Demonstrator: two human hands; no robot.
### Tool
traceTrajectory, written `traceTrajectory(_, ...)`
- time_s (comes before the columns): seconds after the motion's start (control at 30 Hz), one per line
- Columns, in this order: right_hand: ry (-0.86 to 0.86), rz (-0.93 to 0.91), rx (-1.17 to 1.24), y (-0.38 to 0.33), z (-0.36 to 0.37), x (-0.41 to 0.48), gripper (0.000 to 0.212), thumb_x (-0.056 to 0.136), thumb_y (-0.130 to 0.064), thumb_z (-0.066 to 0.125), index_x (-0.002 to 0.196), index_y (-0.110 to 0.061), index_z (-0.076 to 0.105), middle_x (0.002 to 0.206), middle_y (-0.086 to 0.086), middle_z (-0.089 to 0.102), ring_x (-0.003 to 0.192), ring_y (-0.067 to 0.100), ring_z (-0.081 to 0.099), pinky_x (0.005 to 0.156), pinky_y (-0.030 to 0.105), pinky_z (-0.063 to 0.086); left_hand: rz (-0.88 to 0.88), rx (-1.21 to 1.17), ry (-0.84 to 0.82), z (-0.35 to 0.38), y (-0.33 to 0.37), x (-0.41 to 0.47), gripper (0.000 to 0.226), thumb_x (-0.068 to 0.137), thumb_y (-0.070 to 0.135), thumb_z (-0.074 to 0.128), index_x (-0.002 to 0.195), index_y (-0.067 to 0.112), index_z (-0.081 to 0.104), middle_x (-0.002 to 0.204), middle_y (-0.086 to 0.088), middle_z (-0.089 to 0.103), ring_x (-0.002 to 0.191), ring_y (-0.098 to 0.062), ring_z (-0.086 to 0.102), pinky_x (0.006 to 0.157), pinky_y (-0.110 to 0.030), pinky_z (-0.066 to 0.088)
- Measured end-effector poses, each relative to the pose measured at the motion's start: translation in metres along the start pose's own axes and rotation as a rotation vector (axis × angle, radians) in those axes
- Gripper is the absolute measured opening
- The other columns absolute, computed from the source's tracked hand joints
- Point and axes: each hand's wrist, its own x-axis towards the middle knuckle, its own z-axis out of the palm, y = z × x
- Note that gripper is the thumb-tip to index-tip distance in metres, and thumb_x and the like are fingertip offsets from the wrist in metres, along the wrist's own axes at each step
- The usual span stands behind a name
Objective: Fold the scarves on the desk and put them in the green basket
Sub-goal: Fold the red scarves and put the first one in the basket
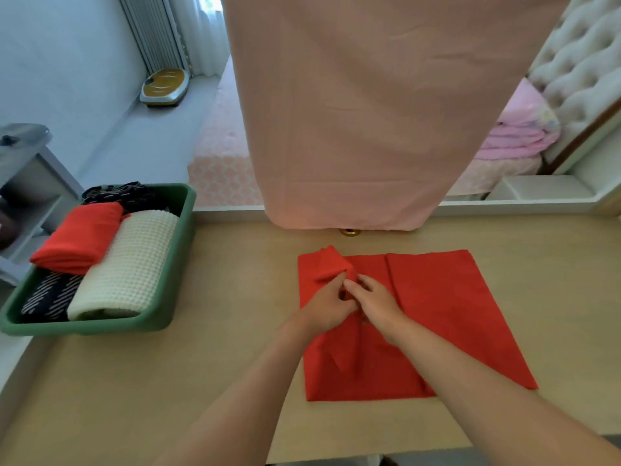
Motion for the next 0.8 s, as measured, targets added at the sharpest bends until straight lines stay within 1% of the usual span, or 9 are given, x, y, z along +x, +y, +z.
traceTrajectory(0.07, 0.087, 0.024, -0.022, 0.013, -0.028, 0.000, 0.030, 0.095, -0.035, 0.061, 0.123, -0.026, 0.064, 0.109, -0.012, 0.068, 0.094, 0.006, 0.065, 0.075, 0.027, 0.052, -0.049, -0.034, -0.124, 0.027, 0.013, 0.008, 0.046, 0.086, 0.016, 0.064, 0.122, 0.034, 0.043, 0.096, 0.008, 0.060, 0.083, -0.002, 0.057, 0.076, -0.018, 0.047)
traceTrajectory(0.13, 0.145, 0.100, -0.129, 0.033, -0.053, 0.001, 0.040, 0.092, -0.039, 0.064, 0.128, -0.024, 0.060, 0.112, -0.006, 0.065, 0.093, 0.013, 0.066, 0.079, 0.033, 0.055, -0.199, -0.070, -0.167, 0.049, 0.012, 0.016, 0.068, 0.089, 0.014, 0.062, 0.139, 0.042, 0.025, 0.090, 0.002, 0.058, 0.074, -0.007, 0.054, 0.063, -0.017, 0.046)
traceTrajectory(0.2, 0.124, 0.170, -0.269, 0.057, -0.071, 0.004, 0.046, 0.087, -0.040, 0.067, 0.128, -0.022, 0.057, 0.101, -0.004, 0.064, 0.081, 0.017, 0.064, 0.075, 0.036, 0.053, -0.258, -0.040, -0.103, 0.063, -0.003, 0.019, 0.063, 0.091, 0.004, 0.054, 0.146, 0.028, 0.034, 0.089, -0.002, 0.060, 0.069, -0.011, 0.055, 0.058, -0.019, 0.048)
traceTrajectory(0.33, 0.089, 0.163, -0.472, 0.072, -0.074, 0.004, 0.068, 0.083, -0.047, 0.067, 0.142, -0.023, 0.045, 0.110, -0.005, 0.065, 0.110, 0.021, 0.063, 0.093, 0.032, 0.047, -0.115, 0.344, 0.230, 0.063, -0.041, 0.020, 0.036, 0.089, -0.004, 0.045, 0.115, 0.010, 0.067, 0.103, -0.005, 0.070, 0.097, -0.019, 0.065, 0.090, -0.025, 0.046)
traceTrajectory(0.43, 0.169, 0.128, -0.661, 0.063, -0.061, 0.002, 0.072, 0.078, -0.068, 0.059, 0.135, -0.026, 0.046, 0.119, -0.004, 0.066, 0.117, 0.022, 0.061, 0.086, 0.033, 0.045, -0.028, 0.543, 0.343, 0.058, -0.068, 0.015, 0.033, 0.087, -0.002, 0.051, 0.109, 0.013, 0.071, 0.107, -0.007, 0.068, 0.104, -0.025, 0.061, 0.097, -0.030, 0.042)
traceTrajectory(0.5, 0.164, 0.167, -0.761, 0.059, -0.053, 0.002, 0.066, 0.079, -0.065, 0.060, 0.127, -0.022, 0.045, 0.113, 0.001, 0.067, 0.111, 0.025, 0.064, 0.081, 0.033, 0.046, -0.032, 0.630, 0.287, 0.060, -0.081, 0.008, 0.037, 0.086, 0.004, 0.054, 0.119, 0.017, 0.066, 0.112, -0.006, 0.062, 0.107, -0.025, 0.054, 0.100, -0.031, 0.039)
traceTrajectory(0.63, 0.159, 0.155, -0.778, 0.065, -0.059, 0.008, 0.043, 0.092, -0.022, 0.051, 0.134, -0.015, 0.044, 0.118, 0.014, 0.066, 0.112, 0.033, 0.063, 0.087, 0.038, 0.049, -0.035, 0.707, 0.251, 0.069, -0.094, -0.001, 0.044, 0.093, 0.025, 0.058, 0.137, 0.017, 0.052, 0.129, -0.005, 0.053, 0.120, -0.025, 0.046, 0.106, -0.032, 0.035)
traceTrajectory(0.73, 0.212, 0.112, -0.672, 0.077, -0.080, 0.004, 0.049, 0.099, -0.018, 0.043, 0.147, -0.013, 0.033, 0.118, 0.021, 0.066, 0.113, 0.038, 0.061, 0.089, 0.040, 0.047, -0.033, 0.760, 0.294, 0.076, -0.094, -0.005, 0.054, 0.095, 0.041, 0.049, 0.144, 0.021, 0.043, 0.141, 0.000, 0.047, 0.129, -0.023, 0.041, 0.108, -0.036, 0.036)
traceTrajectory(0.8, 0.215, 0.105, -0.681, 0.085, -0.095, -0.004, 0.053, 0.101, -0.021, 0.044, 0.150, -0.010, 0.026, 0.117, 0.023, 0.066, 0.112, 0.039, 0.061, 0.087, 0.041, 0.047, -0.082, 0.831, 0.260, 0.083, -0.092, -0.013, 0.074, 0.087, 0.063, 0.031, 0.152, 0.028, 0.029, 0.152, 0.001, 0.035, 0.140, -0.022, 0.030, 0.113, -0.038, 0.031)
